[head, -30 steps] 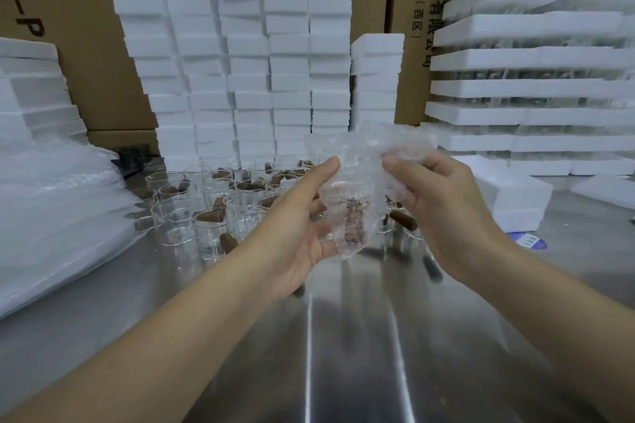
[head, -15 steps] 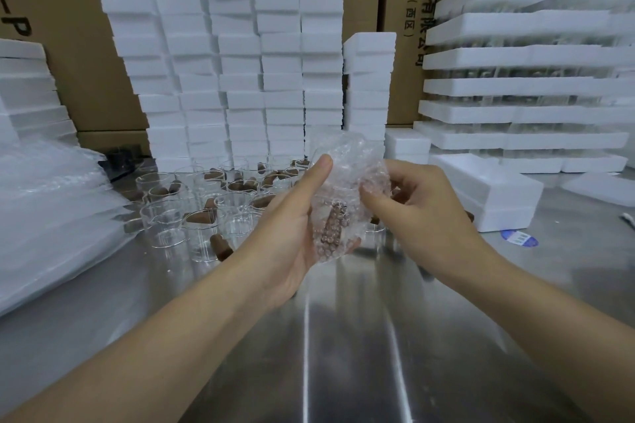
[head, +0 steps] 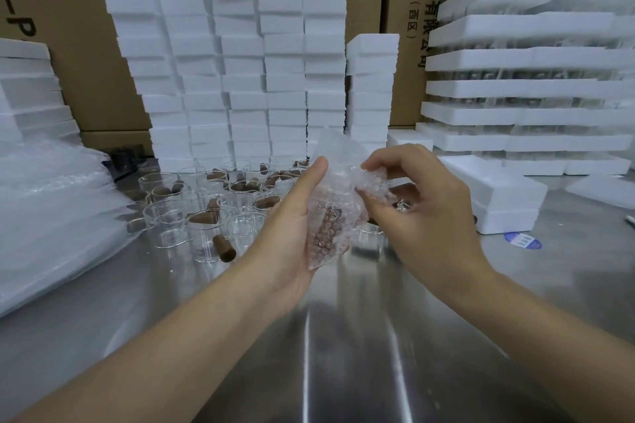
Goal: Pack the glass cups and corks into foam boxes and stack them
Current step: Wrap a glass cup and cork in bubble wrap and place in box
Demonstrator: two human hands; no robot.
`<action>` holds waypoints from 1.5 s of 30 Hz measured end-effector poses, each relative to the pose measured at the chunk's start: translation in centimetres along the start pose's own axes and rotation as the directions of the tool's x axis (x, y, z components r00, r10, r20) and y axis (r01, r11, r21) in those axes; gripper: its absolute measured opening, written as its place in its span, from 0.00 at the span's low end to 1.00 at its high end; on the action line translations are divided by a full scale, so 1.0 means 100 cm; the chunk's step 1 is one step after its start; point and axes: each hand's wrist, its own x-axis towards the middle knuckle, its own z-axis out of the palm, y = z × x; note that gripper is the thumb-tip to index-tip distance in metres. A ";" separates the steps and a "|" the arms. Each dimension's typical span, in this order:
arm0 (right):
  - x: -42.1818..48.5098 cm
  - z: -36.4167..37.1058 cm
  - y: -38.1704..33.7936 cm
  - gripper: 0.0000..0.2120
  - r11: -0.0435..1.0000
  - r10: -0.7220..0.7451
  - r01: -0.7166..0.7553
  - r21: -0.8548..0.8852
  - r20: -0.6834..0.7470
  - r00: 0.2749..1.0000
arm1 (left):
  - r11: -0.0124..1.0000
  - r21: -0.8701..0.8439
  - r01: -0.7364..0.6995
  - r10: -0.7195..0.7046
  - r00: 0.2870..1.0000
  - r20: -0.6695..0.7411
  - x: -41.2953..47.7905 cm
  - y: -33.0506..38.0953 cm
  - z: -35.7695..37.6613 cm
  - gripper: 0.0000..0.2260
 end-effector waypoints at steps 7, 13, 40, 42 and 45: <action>-0.004 -0.002 -0.008 0.14 0.994 0.107 -0.107 0.003 0.080 0.991 | 0.997 -0.074 0.008 -0.007 1.000 0.003 0.003 -0.006 -0.004 0.27; -0.004 0.002 -0.015 0.12 0.965 0.203 -0.222 0.143 0.137 0.970 | 0.997 -0.075 -0.014 0.011 0.999 -0.040 0.003 -0.005 -0.004 0.27; 0.027 -0.069 0.078 0.19 0.638 0.521 -0.449 -0.626 -0.079 0.850 | 0.997 -0.034 -0.071 0.058 0.956 -0.286 0.004 0.004 -0.010 0.45; 0.025 -0.089 0.094 0.23 0.497 0.605 -0.520 -0.695 -0.153 0.782 | 0.990 -0.111 -0.087 0.055 0.963 -0.263 0.005 0.007 -0.012 0.44; 0.021 -0.107 0.109 0.17 0.388 0.696 -0.584 -0.713 -0.190 0.693 | 0.971 -0.217 -0.104 0.051 0.970 -0.239 0.006 0.011 -0.012 0.31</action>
